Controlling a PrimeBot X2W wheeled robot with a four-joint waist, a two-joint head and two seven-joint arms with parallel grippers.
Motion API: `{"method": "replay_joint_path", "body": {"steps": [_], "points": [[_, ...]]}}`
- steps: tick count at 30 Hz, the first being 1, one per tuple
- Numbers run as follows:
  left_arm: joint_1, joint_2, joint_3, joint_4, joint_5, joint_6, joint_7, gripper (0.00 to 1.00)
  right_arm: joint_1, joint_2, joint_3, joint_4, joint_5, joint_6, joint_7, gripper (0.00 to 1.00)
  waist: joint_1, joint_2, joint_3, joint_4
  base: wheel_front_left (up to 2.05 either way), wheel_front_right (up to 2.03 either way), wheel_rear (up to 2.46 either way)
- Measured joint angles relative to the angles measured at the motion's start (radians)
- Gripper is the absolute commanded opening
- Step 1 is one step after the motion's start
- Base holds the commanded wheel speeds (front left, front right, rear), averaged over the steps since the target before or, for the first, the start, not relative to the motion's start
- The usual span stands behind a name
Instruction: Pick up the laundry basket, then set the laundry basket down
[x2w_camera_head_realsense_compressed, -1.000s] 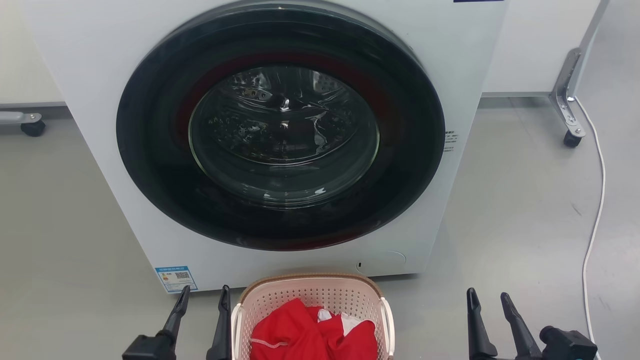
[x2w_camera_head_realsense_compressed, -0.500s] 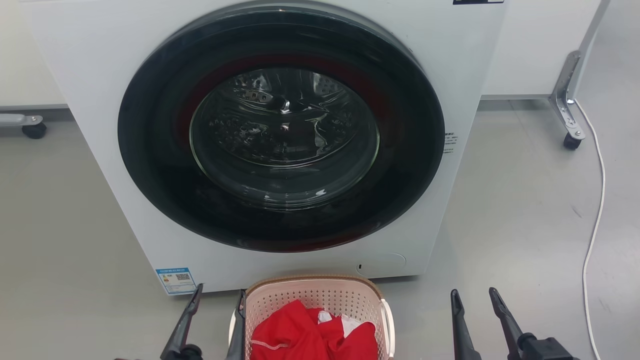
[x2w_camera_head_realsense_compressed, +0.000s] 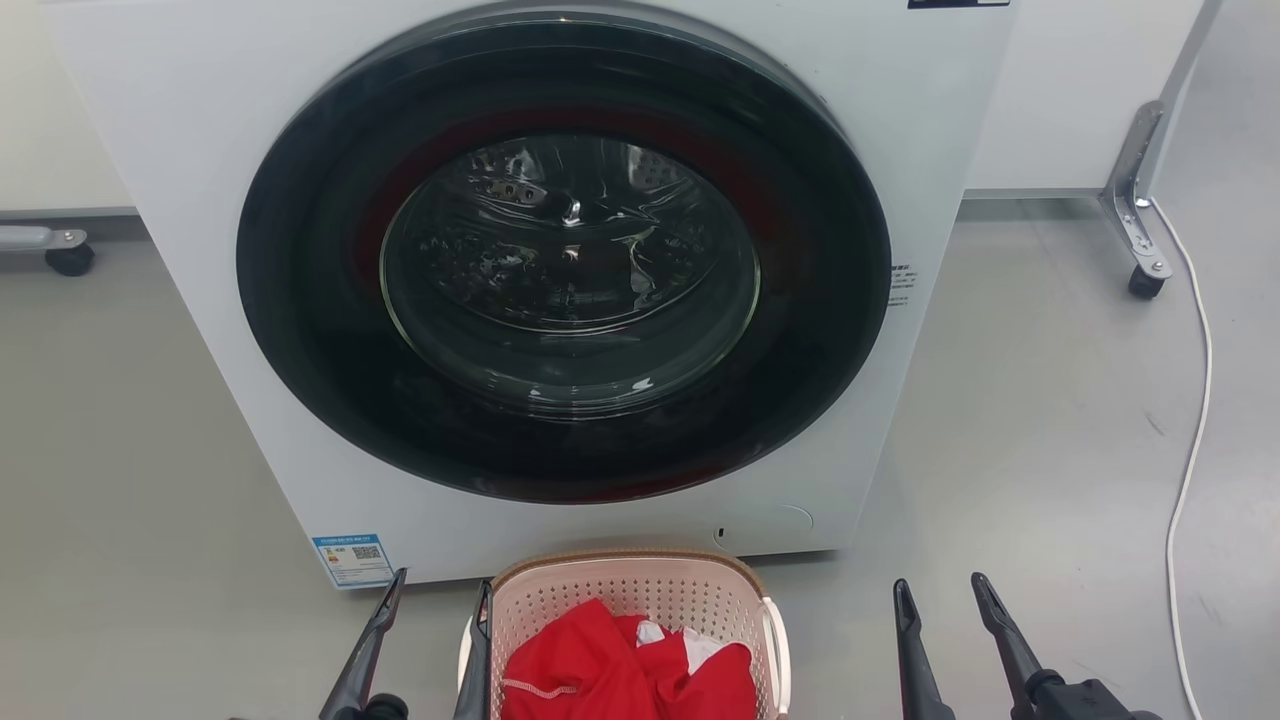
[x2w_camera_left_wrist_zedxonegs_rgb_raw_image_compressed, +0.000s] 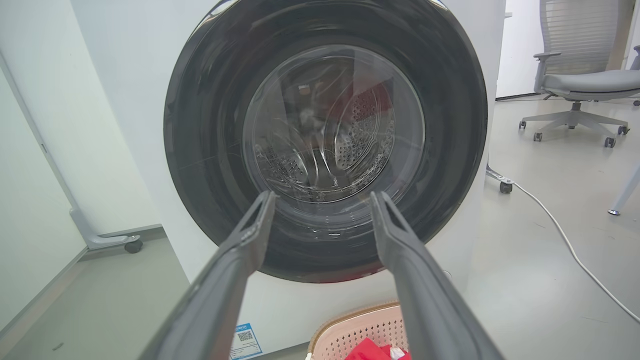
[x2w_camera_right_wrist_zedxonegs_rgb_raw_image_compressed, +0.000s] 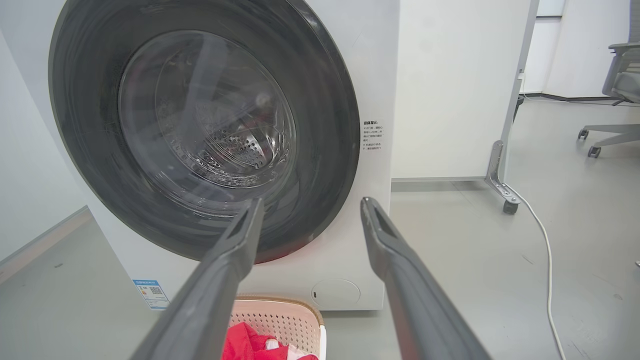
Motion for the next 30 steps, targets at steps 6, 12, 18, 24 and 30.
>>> {"method": "replay_joint_path", "body": {"steps": [6,12,18,24,30], "points": [[0.001,-0.001,0.007,-0.002,0.000,0.000,0.000,1.00,0.000,0.000,-0.004,0.000,0.000,0.000,0.000,1.00,0.0000,0.0000,0.004,0.001,0.00,0.00,0.00],[0.001,-0.001,0.015,-0.007,0.000,0.000,0.000,1.00,0.001,0.000,-0.004,-0.004,-0.001,0.000,0.000,1.00,0.0000,0.0000,0.010,0.001,0.00,0.00,0.00],[0.002,-0.005,0.017,-0.007,0.000,0.000,0.000,1.00,0.001,0.000,-0.007,-0.004,-0.001,0.000,0.000,1.00,0.0000,0.0000,0.019,-0.001,0.00,0.00,0.00],[0.006,-0.017,0.020,-0.007,-0.012,0.000,0.000,1.00,0.000,0.001,-0.007,0.005,0.000,0.000,0.000,1.00,0.0001,0.0000,0.042,-0.003,0.00,0.00,0.00],[-0.018,-0.021,0.033,-0.010,-0.024,-0.001,0.000,1.00,-0.048,0.001,-0.024,0.006,0.010,0.002,0.000,1.00,0.0002,0.0000,0.092,-0.007,0.00,0.00,0.00]]}}
